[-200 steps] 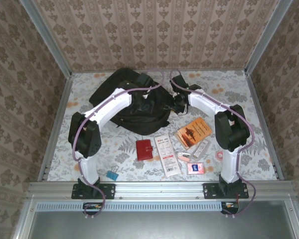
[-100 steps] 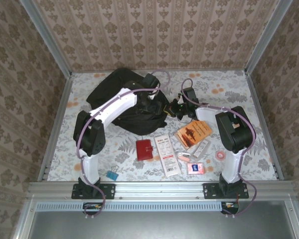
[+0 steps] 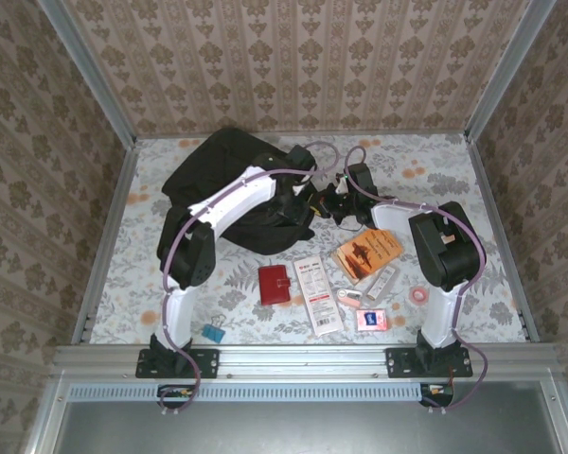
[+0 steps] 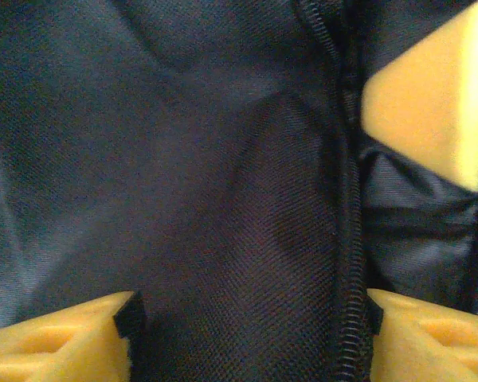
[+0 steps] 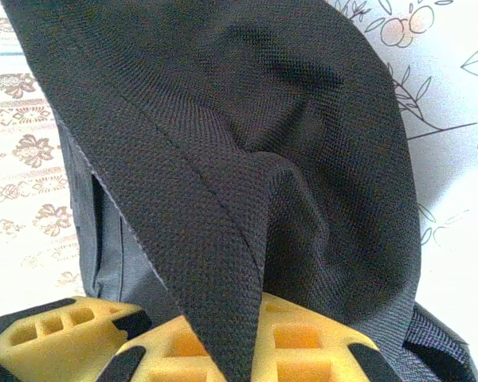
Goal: Pack the student bag
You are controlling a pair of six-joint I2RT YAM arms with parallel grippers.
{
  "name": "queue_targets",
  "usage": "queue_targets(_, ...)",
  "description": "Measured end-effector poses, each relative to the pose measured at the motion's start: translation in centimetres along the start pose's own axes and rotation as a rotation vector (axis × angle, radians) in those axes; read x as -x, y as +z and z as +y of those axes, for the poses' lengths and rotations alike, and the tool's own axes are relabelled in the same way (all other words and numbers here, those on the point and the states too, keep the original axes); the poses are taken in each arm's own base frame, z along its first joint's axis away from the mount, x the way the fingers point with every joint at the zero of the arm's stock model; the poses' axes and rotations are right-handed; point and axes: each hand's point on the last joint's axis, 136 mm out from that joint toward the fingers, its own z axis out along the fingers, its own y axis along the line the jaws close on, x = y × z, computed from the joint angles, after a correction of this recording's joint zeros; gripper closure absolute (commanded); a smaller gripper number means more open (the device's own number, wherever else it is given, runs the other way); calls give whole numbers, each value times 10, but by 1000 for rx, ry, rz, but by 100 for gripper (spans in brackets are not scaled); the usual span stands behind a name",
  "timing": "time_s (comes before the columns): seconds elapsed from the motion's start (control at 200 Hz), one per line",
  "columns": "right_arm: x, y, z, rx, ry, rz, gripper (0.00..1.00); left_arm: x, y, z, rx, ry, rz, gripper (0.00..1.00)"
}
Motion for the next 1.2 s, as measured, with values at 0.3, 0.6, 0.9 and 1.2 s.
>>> queue_targets(0.3,-2,-2,-2,9,5,-1,92,-1,1,21,110,18,-31,100)
queue_targets(0.6,-2,-39,34,25,-33,-72,41,-4,-97,54,179,-38,-356,100)
queue_targets(0.9,11,-70,101,102,-54,-135,35,-5,-160,73,231,-28,-560,100)
queue_targets(1.2,5,-75,171,143,-38,-100,31,-9,-141,62,196,56,-535,100)
